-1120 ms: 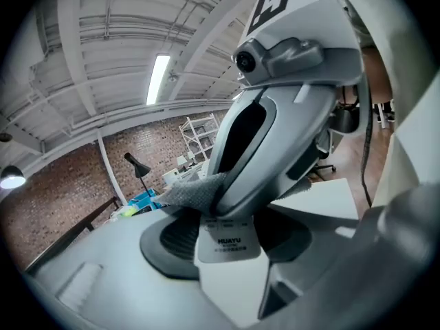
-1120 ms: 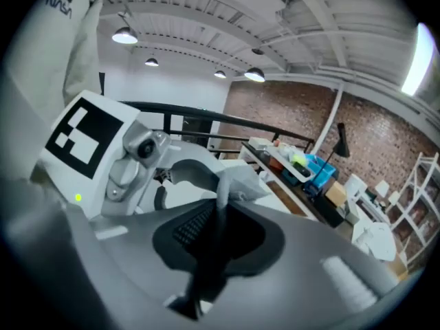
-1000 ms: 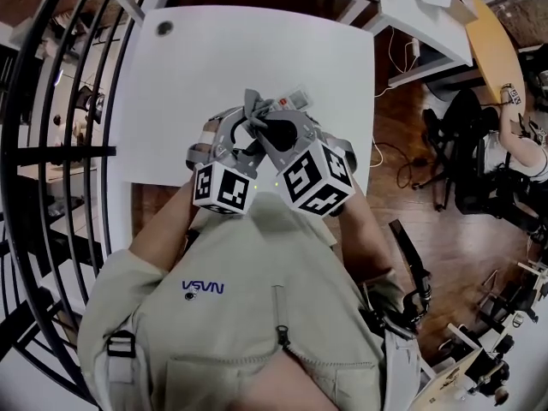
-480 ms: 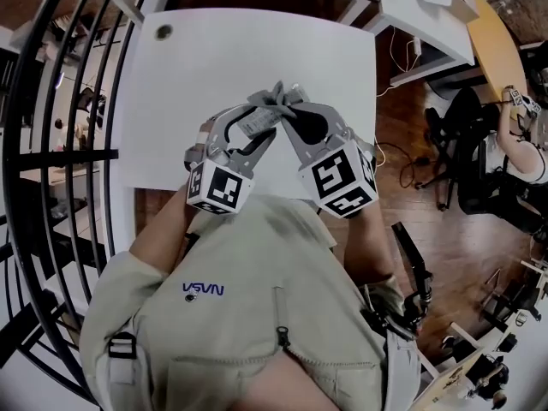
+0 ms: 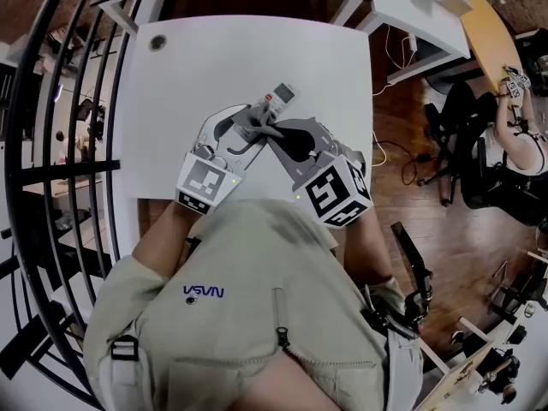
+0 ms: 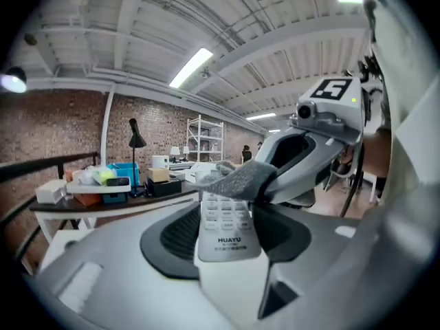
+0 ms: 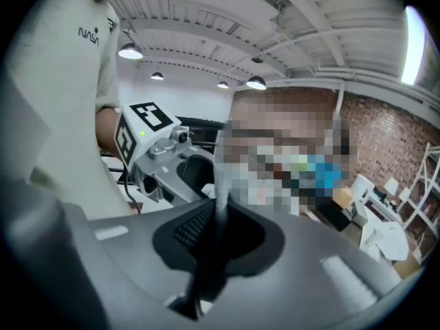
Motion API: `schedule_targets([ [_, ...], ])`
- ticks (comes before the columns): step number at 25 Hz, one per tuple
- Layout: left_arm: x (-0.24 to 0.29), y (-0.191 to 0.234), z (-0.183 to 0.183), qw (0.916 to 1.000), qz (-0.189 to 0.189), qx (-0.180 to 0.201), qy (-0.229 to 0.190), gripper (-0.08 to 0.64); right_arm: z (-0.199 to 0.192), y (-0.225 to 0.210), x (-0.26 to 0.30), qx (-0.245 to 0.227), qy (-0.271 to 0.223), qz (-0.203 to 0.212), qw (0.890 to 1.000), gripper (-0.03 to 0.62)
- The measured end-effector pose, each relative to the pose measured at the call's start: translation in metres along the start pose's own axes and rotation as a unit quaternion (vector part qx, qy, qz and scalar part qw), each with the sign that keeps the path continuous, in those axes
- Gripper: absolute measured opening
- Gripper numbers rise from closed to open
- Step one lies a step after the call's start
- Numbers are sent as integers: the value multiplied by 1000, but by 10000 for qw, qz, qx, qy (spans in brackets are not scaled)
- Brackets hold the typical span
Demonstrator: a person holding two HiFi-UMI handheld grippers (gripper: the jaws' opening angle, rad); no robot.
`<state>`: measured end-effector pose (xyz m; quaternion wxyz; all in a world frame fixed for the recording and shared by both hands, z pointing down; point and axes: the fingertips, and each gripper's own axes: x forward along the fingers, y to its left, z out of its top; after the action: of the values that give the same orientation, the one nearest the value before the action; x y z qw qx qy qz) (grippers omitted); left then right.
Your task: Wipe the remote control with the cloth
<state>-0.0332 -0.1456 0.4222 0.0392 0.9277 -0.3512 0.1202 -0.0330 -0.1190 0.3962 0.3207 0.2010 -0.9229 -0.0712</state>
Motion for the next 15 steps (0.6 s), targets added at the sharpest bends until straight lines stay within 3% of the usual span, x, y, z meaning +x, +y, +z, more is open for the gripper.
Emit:
schedule_targets([
  [2,-4,3,1,9970,-187,-726,-209,242,6,-10,-6,69,-234,-223,9995,34],
  [5,-9,2,13,9785,-624,-1875,-595,242,13,-54,-29,443,-675,-1198,9895,34],
  [7,-15,1,22,9592,-937,-2530,-844,242,16,-80,-44,597,-880,-1836,9772,35],
  [9,-19,0,32,9369,-1245,-3092,-1056,242,18,-89,-51,414,-908,-2107,9724,35],
  [12,-25,-2,46,8970,-1702,-3835,-1388,242,24,-77,-49,-211,-717,-1964,9777,35],
  [15,-29,-2,56,8620,-2000,-4355,-1650,242,33,-58,-45,-505,-779,-1725,9806,35],
])
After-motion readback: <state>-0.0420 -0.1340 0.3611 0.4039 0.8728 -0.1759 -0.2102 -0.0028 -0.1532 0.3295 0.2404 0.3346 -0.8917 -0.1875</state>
